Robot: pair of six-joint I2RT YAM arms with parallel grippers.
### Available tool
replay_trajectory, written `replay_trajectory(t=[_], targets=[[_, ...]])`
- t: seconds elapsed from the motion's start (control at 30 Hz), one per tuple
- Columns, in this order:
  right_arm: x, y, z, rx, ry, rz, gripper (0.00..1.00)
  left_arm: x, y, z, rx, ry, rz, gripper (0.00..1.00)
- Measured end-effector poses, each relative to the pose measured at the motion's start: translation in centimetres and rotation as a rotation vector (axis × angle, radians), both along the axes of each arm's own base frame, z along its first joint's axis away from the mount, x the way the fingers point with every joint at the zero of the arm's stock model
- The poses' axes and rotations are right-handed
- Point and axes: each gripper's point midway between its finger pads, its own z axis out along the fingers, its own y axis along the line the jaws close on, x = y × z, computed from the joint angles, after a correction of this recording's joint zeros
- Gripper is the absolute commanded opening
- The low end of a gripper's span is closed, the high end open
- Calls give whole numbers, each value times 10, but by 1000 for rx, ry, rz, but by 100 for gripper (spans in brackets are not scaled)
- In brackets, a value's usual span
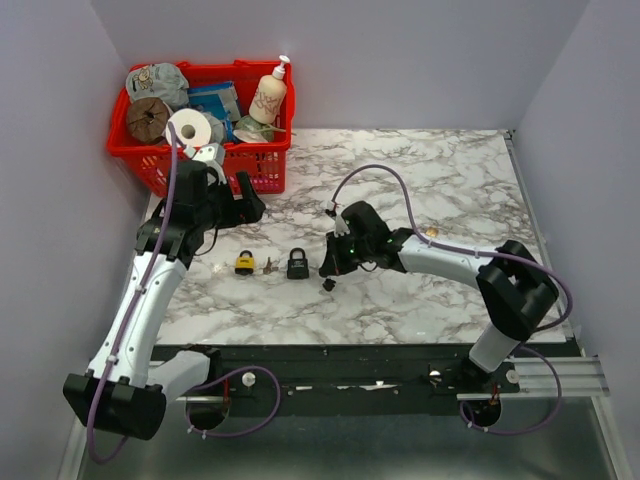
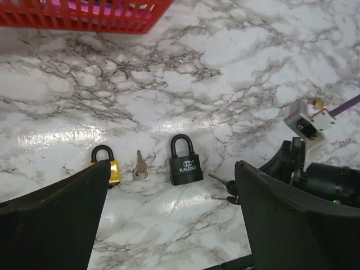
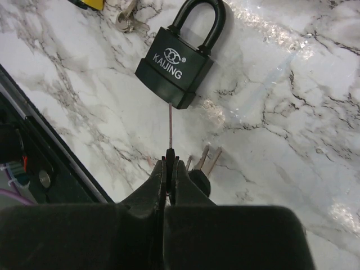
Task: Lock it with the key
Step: Place the key at the center of the board.
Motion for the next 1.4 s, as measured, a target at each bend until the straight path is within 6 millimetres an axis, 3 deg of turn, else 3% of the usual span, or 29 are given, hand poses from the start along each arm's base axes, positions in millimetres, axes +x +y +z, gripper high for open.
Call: replay_trajectory(t=[0.17, 0.37, 0.7, 0.93, 1.07, 1.1, 1.13, 1.23, 1.33, 1.4], targets=[[10, 10, -18, -9, 51, -42, 1, -2, 9, 13, -27, -53, 43, 99], [26, 8, -26, -17, 59, -95, 1, -5, 13, -6, -50, 2, 80, 99], [45, -6, -33, -41, 49, -148, 4, -4, 20, -18, -80, 35, 120, 99], [44, -7, -39, -54, 55, -144, 24, -5, 18, -19, -94, 39, 117, 99], [46, -9, -40, -61, 51, -146, 30, -4, 18, -18, -97, 40, 120, 99], [47, -10, -40, -62, 49, -148, 34, -4, 19, -18, -98, 40, 123, 99], [48, -11, -39, -64, 45, -149, 47, -4, 19, -18, -99, 40, 125, 99], [52, -17, -31, -68, 19, -151, 69, -4, 20, -18, -105, 41, 127, 99], [59, -24, -11, -54, -35, -148, 84, -4, 18, -18, -107, 43, 114, 99], [63, -31, 11, -35, -86, -143, 89, -4, 16, -17, -107, 36, 94, 99]])
